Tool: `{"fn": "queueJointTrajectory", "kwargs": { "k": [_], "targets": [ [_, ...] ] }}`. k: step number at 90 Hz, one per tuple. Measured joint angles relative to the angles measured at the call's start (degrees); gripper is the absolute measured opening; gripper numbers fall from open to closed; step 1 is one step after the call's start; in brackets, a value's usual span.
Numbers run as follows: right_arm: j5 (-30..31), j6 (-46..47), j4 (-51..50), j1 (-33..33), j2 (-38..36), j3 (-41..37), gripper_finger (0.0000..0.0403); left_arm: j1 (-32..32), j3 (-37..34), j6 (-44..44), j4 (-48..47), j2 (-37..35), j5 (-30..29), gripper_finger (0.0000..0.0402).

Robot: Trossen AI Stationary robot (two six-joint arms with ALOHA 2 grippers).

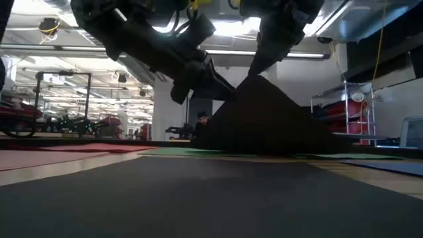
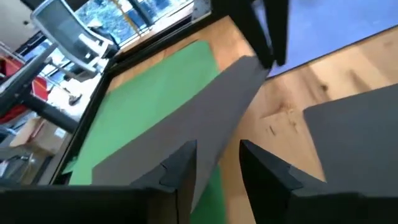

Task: Organize paper
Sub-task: Stack the black paper on top of the black paper

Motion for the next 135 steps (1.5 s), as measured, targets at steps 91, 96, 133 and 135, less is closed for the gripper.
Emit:
{"fn": "queueJointTrajectory", "kwargs": {
  "k": [91, 96, 133, 135],
  "targets": [
    [-7.89, -1.59, -0.43, 0.07, -1.97, 0.02, 0.0076, -2.9, 0.0, -2.5, -7.23, -0.08, 0.74, 0.0],
    [-9.7, -1.54, -0.52, 0.07, -2.05, 0.02, 0.0095, -3.18, 0.0, -2.52, -7.23, -0.12, 0.74, 0.0],
    [-12.06, -2.59, -14.04, 0.07, -2.05, 0.02, 0.0008, -10.38, 0.0, -2.44, -11.54, -0.13, 1.82, 0.0],
    [-12.06, -2.61, -14.35, 0.07, -2.05, 0.02, 0.0009, -11.02, 0.0, -2.45, -12.3, -0.13, 1.9, 0.0]
  ]
}}
